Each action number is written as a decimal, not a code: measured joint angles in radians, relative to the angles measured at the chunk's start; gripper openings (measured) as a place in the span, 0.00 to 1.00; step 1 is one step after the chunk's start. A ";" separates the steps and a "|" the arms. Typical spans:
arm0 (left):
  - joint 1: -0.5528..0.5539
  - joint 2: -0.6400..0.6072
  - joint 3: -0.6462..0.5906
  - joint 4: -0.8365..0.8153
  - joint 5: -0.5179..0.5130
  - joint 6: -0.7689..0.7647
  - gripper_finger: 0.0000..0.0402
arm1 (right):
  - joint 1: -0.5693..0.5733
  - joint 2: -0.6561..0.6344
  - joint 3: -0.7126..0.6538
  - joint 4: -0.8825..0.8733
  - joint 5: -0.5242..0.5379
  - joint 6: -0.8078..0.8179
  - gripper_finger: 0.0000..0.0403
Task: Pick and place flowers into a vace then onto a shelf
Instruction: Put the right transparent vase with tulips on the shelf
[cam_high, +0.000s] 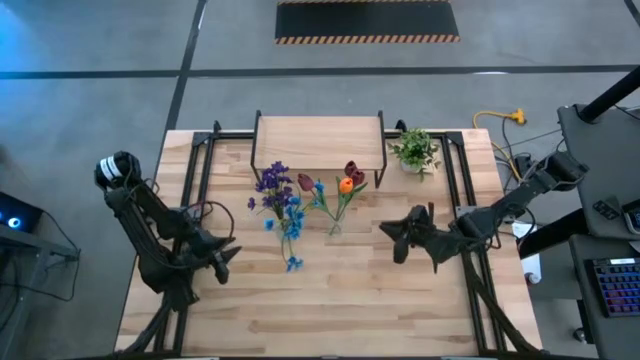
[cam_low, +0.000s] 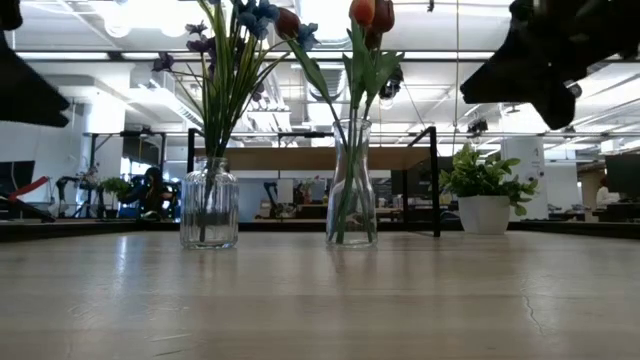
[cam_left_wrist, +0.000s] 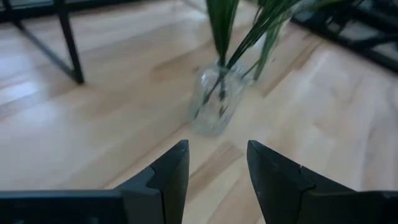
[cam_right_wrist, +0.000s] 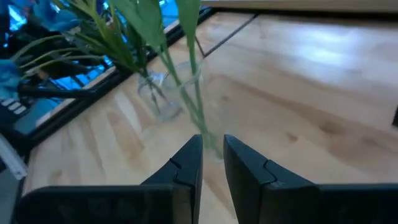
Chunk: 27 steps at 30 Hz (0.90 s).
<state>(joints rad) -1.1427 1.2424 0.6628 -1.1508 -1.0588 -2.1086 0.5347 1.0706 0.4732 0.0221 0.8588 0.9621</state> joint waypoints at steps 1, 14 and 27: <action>0.000 0.000 -0.007 0.018 -0.025 -0.001 0.36 | -0.012 0.000 0.000 0.004 -0.001 -0.019 0.14; 0.054 0.027 -0.035 0.149 -0.030 0.020 0.36 | -0.181 0.049 0.000 0.032 -0.226 -0.242 0.15; 0.078 0.032 -0.035 0.189 -0.021 -0.006 0.36 | -0.227 0.318 0.000 0.392 -0.230 -0.394 0.46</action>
<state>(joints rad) -1.0643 1.2743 0.6277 -0.9619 -1.0794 -2.1142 0.3079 1.3882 0.4732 0.4145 0.6291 0.5682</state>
